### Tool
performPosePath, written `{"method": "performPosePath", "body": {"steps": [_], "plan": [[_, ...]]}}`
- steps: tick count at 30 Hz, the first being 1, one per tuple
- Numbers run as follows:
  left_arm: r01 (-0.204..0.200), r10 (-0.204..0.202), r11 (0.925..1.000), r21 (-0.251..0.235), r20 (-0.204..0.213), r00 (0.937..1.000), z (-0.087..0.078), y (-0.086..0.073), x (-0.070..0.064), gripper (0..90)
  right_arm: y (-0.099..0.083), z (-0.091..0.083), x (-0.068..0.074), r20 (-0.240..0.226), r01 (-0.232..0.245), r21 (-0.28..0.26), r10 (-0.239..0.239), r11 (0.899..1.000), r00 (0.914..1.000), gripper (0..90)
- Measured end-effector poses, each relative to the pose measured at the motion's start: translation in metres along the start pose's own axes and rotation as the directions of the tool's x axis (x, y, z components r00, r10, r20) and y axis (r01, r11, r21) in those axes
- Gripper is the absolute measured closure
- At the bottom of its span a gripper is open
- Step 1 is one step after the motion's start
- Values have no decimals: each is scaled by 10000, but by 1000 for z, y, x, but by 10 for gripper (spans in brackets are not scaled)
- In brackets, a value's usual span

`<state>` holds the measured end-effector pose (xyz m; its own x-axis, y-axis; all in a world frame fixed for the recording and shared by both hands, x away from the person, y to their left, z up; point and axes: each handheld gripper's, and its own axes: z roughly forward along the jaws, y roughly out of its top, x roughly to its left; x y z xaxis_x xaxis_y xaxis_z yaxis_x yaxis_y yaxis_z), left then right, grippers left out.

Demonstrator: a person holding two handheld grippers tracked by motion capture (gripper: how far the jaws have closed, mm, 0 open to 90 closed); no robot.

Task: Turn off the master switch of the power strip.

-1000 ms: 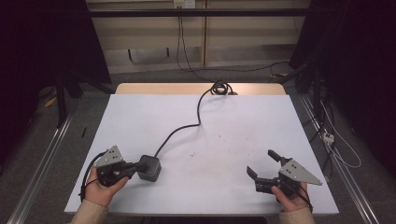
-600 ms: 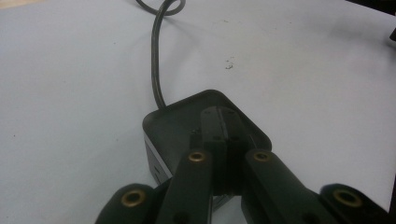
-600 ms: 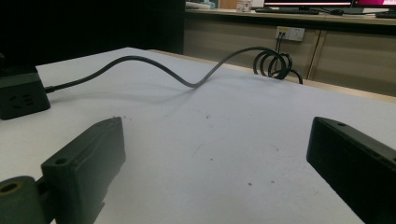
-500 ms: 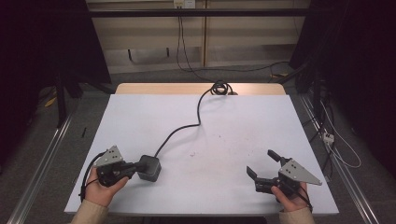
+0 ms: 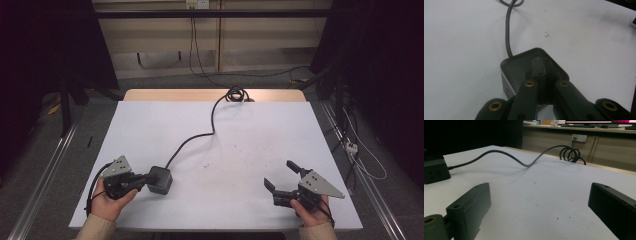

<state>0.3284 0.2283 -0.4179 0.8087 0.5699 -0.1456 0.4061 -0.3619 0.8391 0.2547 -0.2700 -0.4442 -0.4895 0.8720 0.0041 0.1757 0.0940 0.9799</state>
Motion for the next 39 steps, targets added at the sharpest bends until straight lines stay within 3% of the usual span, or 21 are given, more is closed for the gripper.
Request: {"method": "performPosePath", "body": {"steps": [11, 16, 20, 22, 24, 25, 39], "plan": [[28, -27, 9999, 147, -60, 10000, 2, 2, -3, 900, 0, 0, 0, 12, 5, -9, -5, 10000, 10000, 41], [-227, 231, 9995, 204, -177, 9996, 2, 2, -4, 900, 0, 0, 0, 43, 2, -5, -2, 10000, 10000, 41], [43, -43, 10000, 69, -68, 10000, 1, 1, -3, 900, 1, 0, 0, 22, 3, -34, -3, 10000, 10000, 41], [-232, 236, 9995, 195, -206, 9995, 2, 3, -5, 900, 1, 0, -1, 6, -2, -28, 2, 10000, 10000, 41], [-61, 63, 9999, 144, -176, 9998, 1, 3, -5, 900, 0, 0, -1, 38, -14, -20, 14, 10000, 10000, 41], [205, -204, 9997, -123, 44, 9998, 0, 3, -3, 900, 0, 0, -2, 40, 8, 4, -8, 10000, 10000, 41], [194, -191, 9997, -159, 183, 9996, 2, 5, -7, 900, 0, -1, -2, 44, -37, -26, 37, 10000, 10000, 41]]}}
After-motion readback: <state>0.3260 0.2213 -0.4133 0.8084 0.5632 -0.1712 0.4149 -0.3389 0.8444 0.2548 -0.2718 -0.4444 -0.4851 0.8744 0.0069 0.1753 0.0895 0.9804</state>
